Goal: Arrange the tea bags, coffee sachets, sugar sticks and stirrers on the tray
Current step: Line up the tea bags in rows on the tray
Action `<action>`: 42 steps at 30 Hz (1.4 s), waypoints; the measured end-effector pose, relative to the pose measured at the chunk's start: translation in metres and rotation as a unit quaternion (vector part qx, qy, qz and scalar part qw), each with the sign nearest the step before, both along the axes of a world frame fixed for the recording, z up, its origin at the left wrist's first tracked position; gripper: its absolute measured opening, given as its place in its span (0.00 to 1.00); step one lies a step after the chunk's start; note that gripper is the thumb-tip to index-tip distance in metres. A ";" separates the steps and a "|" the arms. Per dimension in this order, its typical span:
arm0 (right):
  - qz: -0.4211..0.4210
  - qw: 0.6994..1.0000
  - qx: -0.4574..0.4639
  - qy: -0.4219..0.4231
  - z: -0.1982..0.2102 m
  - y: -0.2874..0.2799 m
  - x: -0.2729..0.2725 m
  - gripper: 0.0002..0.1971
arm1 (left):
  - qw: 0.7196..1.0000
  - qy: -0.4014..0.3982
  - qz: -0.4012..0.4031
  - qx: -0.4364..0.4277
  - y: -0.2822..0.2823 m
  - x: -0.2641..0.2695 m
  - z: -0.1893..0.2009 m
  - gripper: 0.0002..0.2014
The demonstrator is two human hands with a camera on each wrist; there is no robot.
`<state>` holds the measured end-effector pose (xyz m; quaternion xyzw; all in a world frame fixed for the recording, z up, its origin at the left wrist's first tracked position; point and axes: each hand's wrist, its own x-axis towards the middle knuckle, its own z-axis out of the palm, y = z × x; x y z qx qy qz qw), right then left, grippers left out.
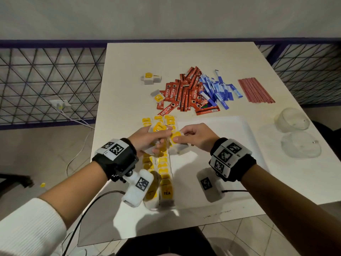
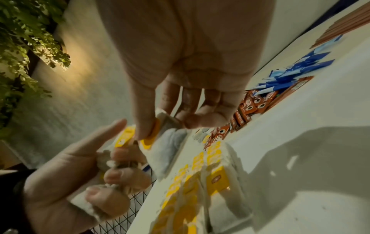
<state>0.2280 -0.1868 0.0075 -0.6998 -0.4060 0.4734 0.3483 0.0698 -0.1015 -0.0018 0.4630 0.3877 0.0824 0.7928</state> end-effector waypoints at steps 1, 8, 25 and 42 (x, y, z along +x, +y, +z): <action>0.003 1.000 0.001 -0.002 -0.001 -0.002 0.000 0.08 | 0.999 0.021 -0.020 0.040 -0.001 0.002 0.000 0.12; -0.003 1.000 -0.007 0.009 -0.009 -0.010 -0.002 0.15 | 0.980 0.110 0.007 0.167 -0.001 0.008 -0.008 0.09; 0.017 0.999 -0.042 0.016 -0.023 -0.012 0.009 0.13 | 0.962 0.182 -0.081 0.188 -0.011 0.013 -0.008 0.14; -0.016 0.986 -0.132 0.102 -0.053 -0.016 0.002 0.06 | 0.951 0.241 -0.075 0.180 -0.022 -0.001 -0.006 0.09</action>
